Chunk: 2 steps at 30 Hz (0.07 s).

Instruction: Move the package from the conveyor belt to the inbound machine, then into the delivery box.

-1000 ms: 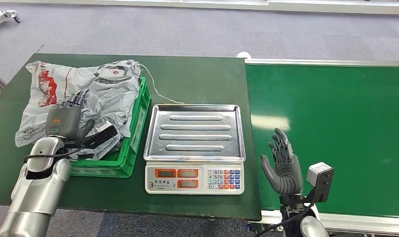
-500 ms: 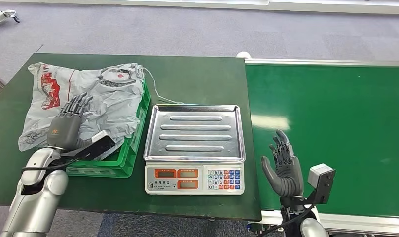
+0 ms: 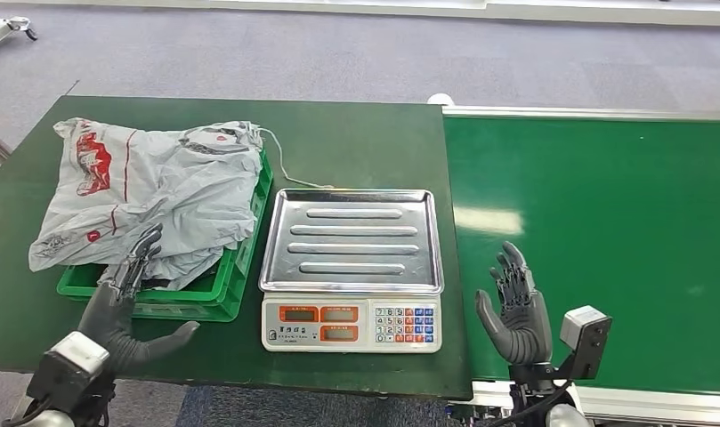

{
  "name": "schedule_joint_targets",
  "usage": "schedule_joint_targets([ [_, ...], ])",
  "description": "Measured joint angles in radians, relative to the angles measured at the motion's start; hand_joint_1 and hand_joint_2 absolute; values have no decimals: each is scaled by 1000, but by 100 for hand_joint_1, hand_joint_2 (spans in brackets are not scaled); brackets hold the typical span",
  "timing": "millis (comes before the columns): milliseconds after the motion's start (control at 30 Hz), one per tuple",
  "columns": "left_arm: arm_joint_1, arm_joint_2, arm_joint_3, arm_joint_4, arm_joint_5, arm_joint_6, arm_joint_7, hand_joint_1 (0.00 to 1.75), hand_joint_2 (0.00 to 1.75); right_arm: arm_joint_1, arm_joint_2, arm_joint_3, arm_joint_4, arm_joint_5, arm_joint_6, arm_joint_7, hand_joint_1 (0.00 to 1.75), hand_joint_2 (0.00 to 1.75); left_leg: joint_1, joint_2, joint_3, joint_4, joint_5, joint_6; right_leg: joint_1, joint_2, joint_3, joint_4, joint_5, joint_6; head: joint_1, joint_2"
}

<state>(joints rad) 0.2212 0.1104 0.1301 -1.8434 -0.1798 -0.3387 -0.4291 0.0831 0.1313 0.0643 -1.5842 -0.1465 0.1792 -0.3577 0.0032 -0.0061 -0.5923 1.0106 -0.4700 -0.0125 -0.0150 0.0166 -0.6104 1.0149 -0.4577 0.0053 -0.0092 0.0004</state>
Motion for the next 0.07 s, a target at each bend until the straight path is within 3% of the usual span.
schedule_joint_targets([
  [67, 2, -14, 0, -8, 28, -10, -2, 0, 175, -4, 0, 3, 0, 0, -3, 2, 0, 175, 0, 0, 1, 0, 0, 0, 0, 0, 1, 0, 0, 0, 0, 0],
])
